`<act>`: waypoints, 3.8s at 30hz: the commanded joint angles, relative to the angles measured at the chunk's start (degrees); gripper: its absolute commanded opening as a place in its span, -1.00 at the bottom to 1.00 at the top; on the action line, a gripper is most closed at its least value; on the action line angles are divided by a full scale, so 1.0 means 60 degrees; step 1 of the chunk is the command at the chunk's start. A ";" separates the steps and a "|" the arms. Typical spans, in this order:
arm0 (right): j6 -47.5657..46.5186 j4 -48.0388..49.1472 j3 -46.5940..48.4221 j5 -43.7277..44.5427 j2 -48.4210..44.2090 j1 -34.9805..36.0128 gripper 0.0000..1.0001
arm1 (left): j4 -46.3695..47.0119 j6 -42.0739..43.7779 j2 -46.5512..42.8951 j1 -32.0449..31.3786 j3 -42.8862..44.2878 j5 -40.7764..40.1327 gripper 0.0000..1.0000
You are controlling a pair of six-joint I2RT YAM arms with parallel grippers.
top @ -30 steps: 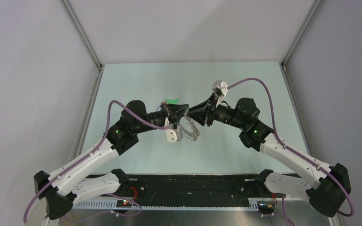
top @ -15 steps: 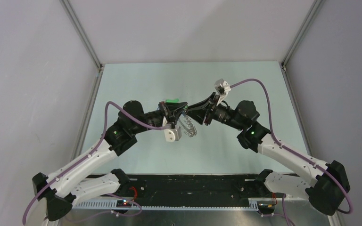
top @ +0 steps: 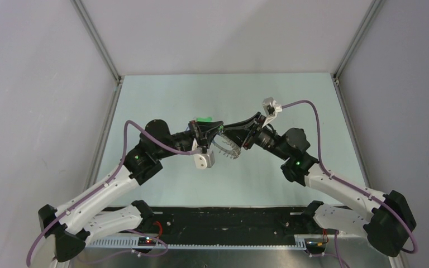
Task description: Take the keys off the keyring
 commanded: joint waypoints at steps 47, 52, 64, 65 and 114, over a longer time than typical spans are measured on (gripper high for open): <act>0.7351 -0.5946 0.1363 0.2507 -0.0595 -0.0999 0.41 | 0.0777 0.0451 0.0266 -0.0228 -0.0021 -0.0092 -1.00; 0.4776 -0.5905 0.0931 0.2630 -0.1282 -0.1106 0.47 | 0.0769 0.0420 0.0128 -0.0228 -0.0043 0.0111 -1.00; 0.0985 -0.3688 0.0264 -0.0222 -0.1789 -0.1723 0.40 | 0.0744 0.0339 -0.0152 -0.0234 -0.0104 0.0336 -1.00; 0.0708 -0.3466 0.0242 -0.0369 -0.1816 -0.1709 0.37 | 0.0739 0.0327 -0.0163 -0.0227 -0.0109 0.0380 -1.00; -0.3782 0.0339 0.0395 -0.2621 -0.0249 -0.0301 -0.37 | 0.0584 0.0282 -0.0350 -0.0228 -0.0070 0.1107 -1.00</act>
